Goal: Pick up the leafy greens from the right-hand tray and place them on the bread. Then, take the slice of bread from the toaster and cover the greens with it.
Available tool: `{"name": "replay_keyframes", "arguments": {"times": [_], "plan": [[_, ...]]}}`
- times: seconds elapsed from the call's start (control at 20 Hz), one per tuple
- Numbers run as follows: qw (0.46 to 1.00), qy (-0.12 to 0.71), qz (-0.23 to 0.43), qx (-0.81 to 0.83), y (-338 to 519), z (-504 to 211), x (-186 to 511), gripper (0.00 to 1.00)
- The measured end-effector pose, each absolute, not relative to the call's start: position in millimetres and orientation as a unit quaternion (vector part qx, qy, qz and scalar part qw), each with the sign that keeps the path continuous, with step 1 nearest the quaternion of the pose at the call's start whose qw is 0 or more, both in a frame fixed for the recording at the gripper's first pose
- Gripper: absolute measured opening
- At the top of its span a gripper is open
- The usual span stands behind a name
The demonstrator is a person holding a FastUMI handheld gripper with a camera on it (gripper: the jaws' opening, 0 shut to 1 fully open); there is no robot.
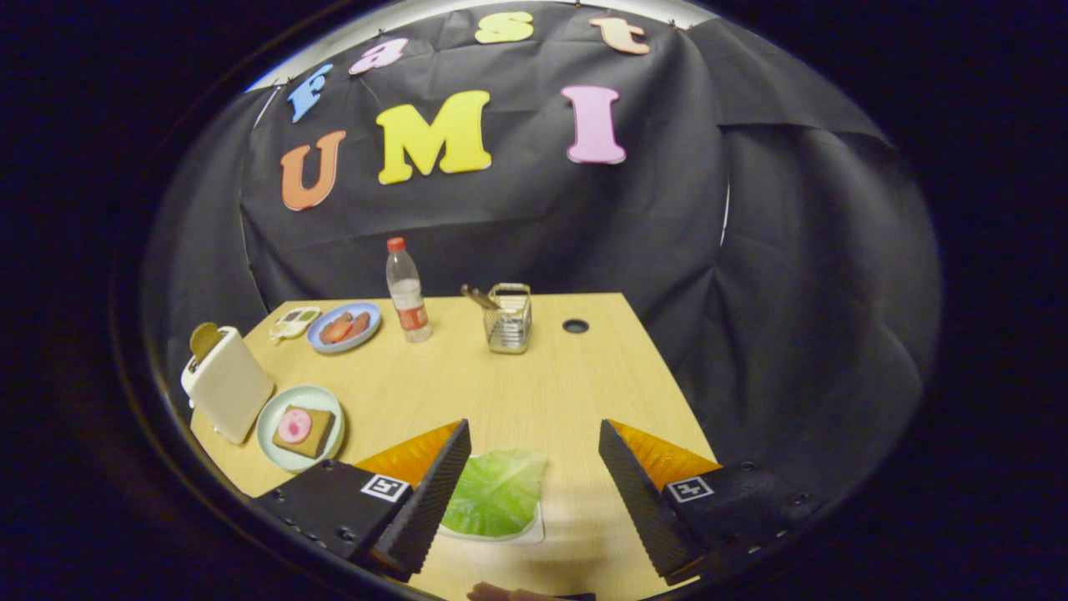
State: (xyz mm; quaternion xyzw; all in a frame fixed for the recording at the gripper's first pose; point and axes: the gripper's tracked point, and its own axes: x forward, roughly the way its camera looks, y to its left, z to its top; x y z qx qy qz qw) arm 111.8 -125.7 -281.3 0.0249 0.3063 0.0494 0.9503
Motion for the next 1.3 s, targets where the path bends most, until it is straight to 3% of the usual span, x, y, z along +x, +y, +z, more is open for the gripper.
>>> {"name": "replay_keyframes", "arguments": {"times": [0.4,0.75,1.0,1.3], "plan": [[0.915,0.387,0.11,0.015,-112.4,-358.0,125.8,0.96],[0.882,0.458,0.108,0.017,-106.1,-397.3,138.0,0.91],[0.874,0.475,0.099,0.03,-98.5,-405.3,136.6,0.7],[0.884,0.462,0.065,0.01,-102.4,-400.4,139.2,0.38]]}}
